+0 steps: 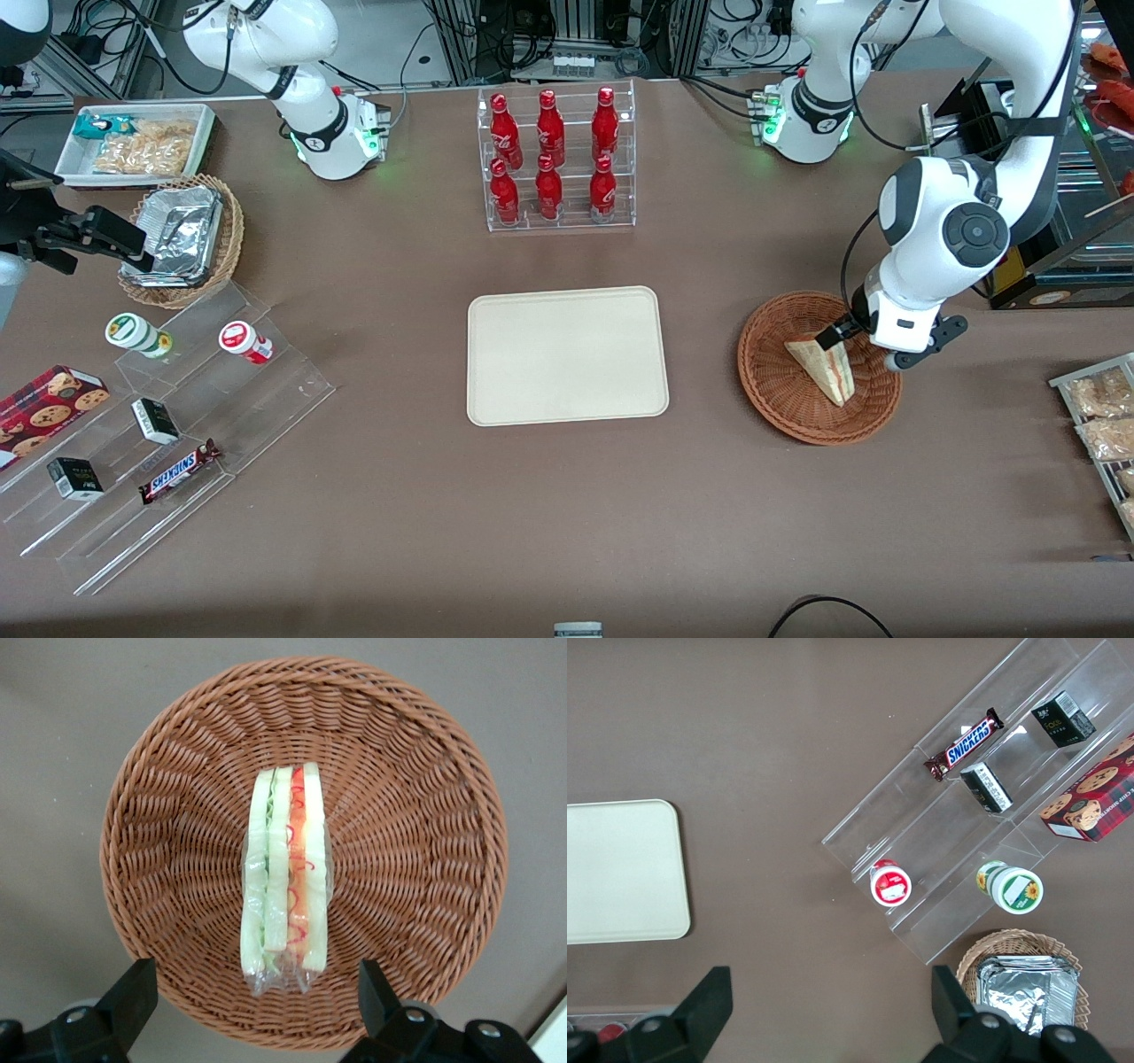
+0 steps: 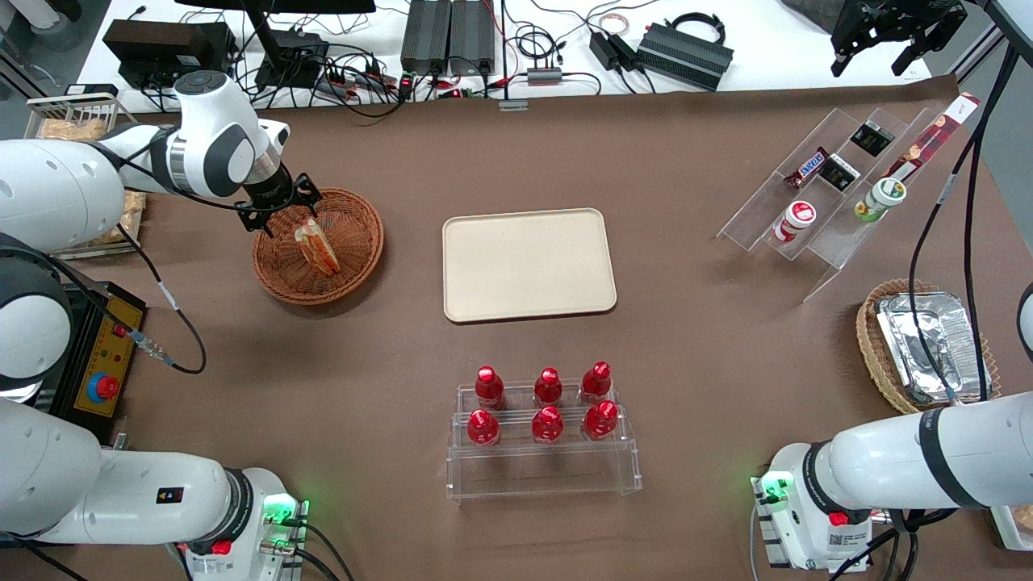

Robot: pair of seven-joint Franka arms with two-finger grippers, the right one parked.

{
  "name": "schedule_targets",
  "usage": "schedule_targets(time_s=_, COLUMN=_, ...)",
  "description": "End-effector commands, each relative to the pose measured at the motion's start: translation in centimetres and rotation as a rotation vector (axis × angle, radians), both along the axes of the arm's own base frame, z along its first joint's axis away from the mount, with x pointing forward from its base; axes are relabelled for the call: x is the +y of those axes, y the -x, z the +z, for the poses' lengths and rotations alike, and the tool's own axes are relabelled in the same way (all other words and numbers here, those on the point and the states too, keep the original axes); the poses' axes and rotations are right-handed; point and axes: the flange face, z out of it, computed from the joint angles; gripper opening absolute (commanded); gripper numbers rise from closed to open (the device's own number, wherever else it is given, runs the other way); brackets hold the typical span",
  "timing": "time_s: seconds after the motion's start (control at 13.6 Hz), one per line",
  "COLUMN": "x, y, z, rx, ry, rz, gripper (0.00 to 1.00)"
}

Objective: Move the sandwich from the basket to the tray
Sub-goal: 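Close the left gripper on the sandwich and lift it from the basket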

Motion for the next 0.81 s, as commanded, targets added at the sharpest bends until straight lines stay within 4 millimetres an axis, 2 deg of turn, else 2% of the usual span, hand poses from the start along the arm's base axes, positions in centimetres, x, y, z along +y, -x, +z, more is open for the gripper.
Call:
schedule_targets(time_s=0.0, x=-0.6, y=-0.1, z=-1.6, rx=-0.016, ry=0.007, rz=0.074, gripper=1.00)
schedule_targets(time_s=0.74, x=-0.7, y=-0.5, z=-5.9, rx=0.008, ry=0.009, rz=0.066, gripper=1.00)
